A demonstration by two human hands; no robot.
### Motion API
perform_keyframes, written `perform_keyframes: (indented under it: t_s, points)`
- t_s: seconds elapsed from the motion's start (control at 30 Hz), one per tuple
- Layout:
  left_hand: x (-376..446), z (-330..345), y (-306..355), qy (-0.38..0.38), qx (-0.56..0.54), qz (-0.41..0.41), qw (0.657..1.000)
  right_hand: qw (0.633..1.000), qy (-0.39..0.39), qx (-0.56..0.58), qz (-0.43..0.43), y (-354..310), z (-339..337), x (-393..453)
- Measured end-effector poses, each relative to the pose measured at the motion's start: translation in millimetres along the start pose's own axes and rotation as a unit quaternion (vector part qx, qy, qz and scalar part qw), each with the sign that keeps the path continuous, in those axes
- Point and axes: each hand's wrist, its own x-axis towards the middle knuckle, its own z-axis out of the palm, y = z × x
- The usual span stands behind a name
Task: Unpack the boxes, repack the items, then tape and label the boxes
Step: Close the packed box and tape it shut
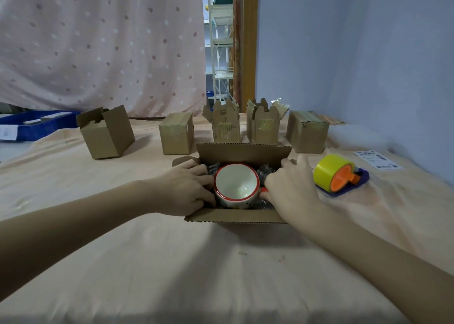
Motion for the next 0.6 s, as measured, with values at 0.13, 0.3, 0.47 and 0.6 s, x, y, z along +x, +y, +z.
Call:
perform_keyframes:
  t_s: [0.13,0.3,0.47,0.6]
  points:
    - [5.9,-5.4,3.5,-0.081,-0.023,-0.019,0.996,0.999,0.005,-0.031,-0.008,-2.1,2.0,3.1]
    - [9.7,-3.8,7.7,-0.004,0.005,-0.084,0.996,0.999,0.012,-0.014,-0.049,7.1,-2.3,4.3]
    - [34.5,-13.2,25.3,-0.121,0.104,-0.089,0.983,0.997,-0.021,-0.001,-0.070,12.6,-7.0,2.9]
    - [34.0,-14.5,20.1,-0.074,0.091,-0.072,0.991,0.997,-0.027,0.043,-0.053,22.3,-7.0,2.2]
